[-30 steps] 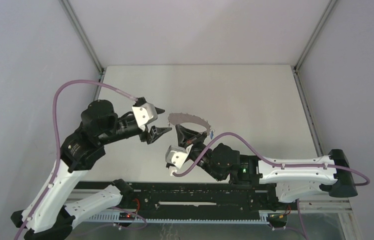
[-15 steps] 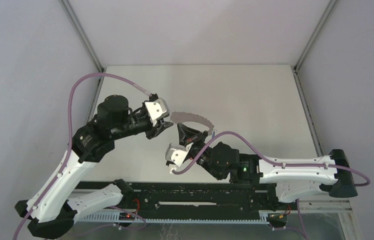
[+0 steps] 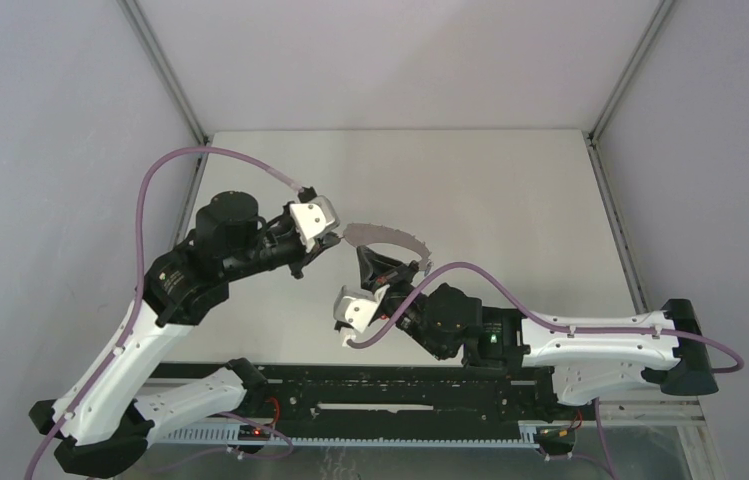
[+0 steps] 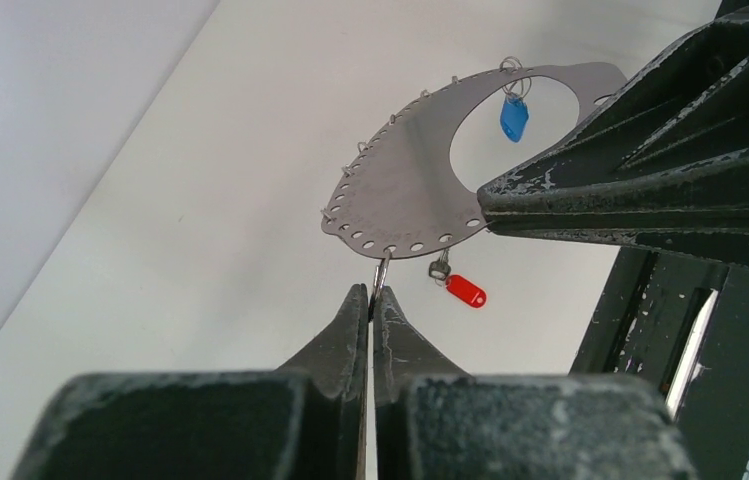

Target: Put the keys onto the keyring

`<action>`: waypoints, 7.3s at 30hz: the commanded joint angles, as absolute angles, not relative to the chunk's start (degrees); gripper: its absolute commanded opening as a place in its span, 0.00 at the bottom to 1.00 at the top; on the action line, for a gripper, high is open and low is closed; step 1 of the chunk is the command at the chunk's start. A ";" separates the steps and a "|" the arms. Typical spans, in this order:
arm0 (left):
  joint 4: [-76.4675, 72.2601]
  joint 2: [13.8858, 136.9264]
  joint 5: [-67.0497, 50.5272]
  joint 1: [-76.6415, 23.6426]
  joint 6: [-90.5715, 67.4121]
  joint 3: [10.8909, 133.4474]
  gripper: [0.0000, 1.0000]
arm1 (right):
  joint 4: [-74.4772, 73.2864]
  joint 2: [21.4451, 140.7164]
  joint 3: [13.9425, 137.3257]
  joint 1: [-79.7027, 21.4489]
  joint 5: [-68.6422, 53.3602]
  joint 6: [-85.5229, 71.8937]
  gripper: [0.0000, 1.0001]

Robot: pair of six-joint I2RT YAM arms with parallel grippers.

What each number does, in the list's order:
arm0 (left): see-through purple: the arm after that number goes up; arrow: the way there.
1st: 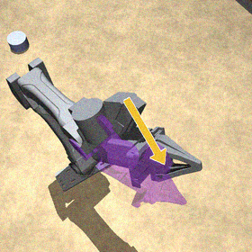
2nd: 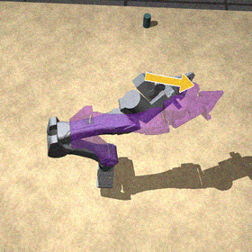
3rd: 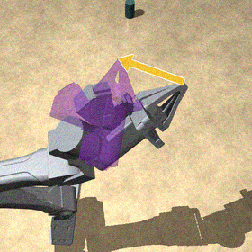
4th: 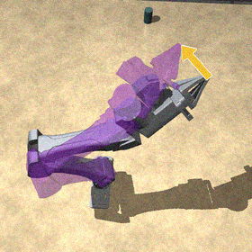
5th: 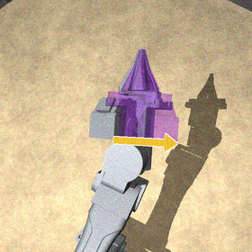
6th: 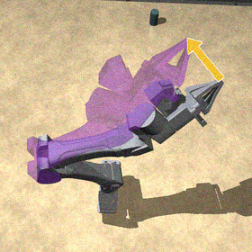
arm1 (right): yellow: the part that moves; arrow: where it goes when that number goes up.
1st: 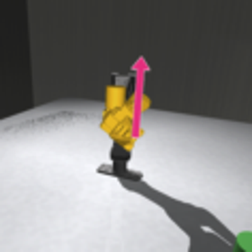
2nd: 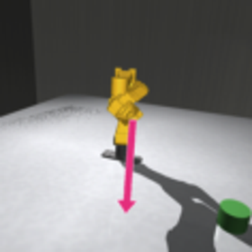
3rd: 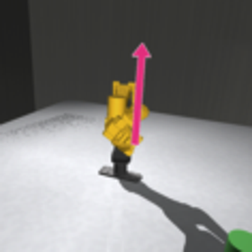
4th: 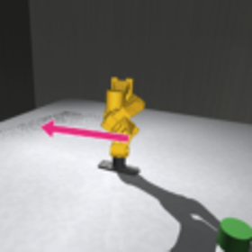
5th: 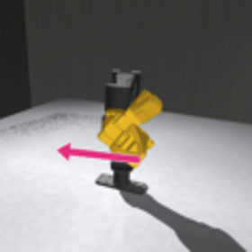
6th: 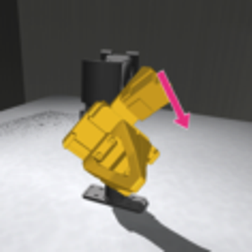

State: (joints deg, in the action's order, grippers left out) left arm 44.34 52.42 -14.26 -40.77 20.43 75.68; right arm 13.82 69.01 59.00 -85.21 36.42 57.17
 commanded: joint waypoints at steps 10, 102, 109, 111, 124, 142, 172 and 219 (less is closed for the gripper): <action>34.88 50.18 -12.12 -38.44 11.84 78.03 0.00 | 12.94 65.03 60.53 -86.51 33.07 54.99 0.00; 28.20 36.14 -50.88 -40.64 55.58 60.51 0.00 | -8.70 61.92 69.39 -76.17 -9.90 39.58 0.33; 28.91 37.45 -50.28 -40.69 49.28 62.76 0.00 | -11.42 64.08 71.65 -77.01 -5.91 39.40 0.27; 29.72 37.64 -50.16 -40.76 48.96 63.16 0.00 | -11.19 64.30 72.04 -77.21 -4.57 39.13 0.18; 27.28 37.21 -45.13 -40.82 36.75 63.69 0.49 | -3.12 62.06 68.23 -75.77 -3.44 29.83 0.00; 17.29 34.67 -39.52 -40.85 11.22 57.00 0.40 | 34.03 55.19 49.96 -64.84 -21.30 4.13 0.00; 13.97 37.67 -47.20 -40.75 1.71 58.09 0.27 | 37.26 58.76 49.48 -65.87 -24.43 3.38 0.00; 16.67 32.15 -36.79 -34.97 29.97 46.31 0.00 | -7.26 53.12 43.41 -52.84 5.02 -26.77 1.00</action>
State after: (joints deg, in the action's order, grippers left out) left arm 25.26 32.18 -37.89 -39.13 41.60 48.16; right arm -4.25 51.11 46.17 -55.77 -0.78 -11.60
